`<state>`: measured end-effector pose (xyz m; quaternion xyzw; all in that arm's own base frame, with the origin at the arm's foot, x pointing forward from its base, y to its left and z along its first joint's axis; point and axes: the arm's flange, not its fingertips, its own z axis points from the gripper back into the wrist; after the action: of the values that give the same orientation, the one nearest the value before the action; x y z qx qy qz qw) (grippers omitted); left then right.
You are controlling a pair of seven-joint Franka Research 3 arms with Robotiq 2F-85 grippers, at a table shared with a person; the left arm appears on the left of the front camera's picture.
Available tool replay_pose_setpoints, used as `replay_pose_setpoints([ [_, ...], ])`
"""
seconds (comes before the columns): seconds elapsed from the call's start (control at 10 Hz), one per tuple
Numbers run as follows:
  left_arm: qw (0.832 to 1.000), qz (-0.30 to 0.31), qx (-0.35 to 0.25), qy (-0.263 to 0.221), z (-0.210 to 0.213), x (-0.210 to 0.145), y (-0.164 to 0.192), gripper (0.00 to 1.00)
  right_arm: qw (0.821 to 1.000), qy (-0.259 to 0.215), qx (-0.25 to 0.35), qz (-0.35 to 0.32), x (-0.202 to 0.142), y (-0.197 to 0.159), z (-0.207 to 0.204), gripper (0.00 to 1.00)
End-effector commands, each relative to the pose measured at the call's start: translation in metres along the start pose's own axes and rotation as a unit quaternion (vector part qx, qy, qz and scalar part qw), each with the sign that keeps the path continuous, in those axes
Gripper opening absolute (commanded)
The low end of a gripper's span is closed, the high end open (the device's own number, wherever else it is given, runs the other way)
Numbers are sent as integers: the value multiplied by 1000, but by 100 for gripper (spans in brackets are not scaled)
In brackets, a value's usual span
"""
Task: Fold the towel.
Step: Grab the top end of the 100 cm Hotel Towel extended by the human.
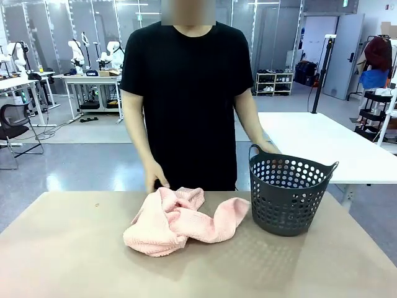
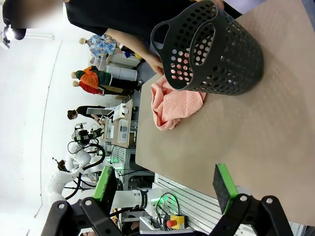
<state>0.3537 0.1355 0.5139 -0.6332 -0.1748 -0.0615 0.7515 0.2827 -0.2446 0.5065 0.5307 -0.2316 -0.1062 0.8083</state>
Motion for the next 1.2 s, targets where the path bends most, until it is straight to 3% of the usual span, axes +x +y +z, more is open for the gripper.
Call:
replay_pose_setpoints([
  [0.0,1000,-7,-6,4,1,-1,-2,100,1000,-2,-2,2,0,2,1,100],
  [1.1,1000,-7,-6,4,1,-1,-2,100,1000,-2,-2,2,0,2,1,100],
])
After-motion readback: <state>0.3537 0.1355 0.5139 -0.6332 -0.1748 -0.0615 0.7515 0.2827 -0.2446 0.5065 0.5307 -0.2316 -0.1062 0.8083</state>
